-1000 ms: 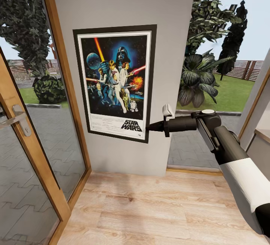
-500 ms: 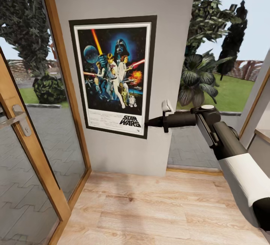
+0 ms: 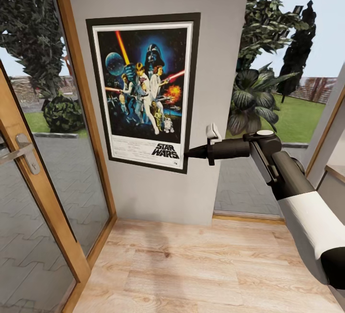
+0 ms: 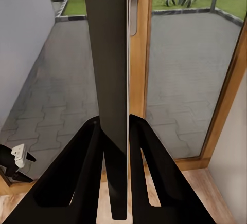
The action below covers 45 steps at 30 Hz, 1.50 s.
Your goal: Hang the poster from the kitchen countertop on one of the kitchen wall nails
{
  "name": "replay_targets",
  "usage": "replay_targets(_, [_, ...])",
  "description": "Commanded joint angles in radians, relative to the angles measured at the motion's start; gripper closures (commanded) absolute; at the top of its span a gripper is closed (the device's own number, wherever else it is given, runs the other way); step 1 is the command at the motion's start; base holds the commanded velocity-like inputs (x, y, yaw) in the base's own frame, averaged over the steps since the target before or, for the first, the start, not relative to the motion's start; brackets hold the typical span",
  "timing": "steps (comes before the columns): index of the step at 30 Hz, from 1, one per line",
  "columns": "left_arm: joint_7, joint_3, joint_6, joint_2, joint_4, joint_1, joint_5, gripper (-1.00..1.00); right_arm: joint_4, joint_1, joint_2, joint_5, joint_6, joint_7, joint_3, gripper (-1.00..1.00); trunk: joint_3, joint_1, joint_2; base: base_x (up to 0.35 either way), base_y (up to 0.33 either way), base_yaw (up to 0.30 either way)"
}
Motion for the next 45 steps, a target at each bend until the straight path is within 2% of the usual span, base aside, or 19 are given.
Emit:
replay_targets(1, [-0.006,0.003,0.008,-0.001,-0.003,0.000,-0.001,-1.00,0.001,-0.001,-0.001,-0.009,0.011,0.000,0.003,1.00,-0.002,0.001,-0.002,0.000,0.000,0.000])
replay_targets(32, [-0.006,0.003,0.008,-0.001,-0.003,0.000,-0.001,-1.00,0.001,-0.002,-0.001,-0.009,0.011,0.000,0.004,1.00,-0.002,0.001,-0.002,0.003,0.000,0.000])
replay_targets(45, [-0.006,0.003,0.008,-0.001,-0.003,0.000,-0.001,-1.00,0.000,-0.002,0.000,-0.010,0.011,0.000,0.004,1.00,-0.002,0.001,-0.002,0.260,0.000,0.000])
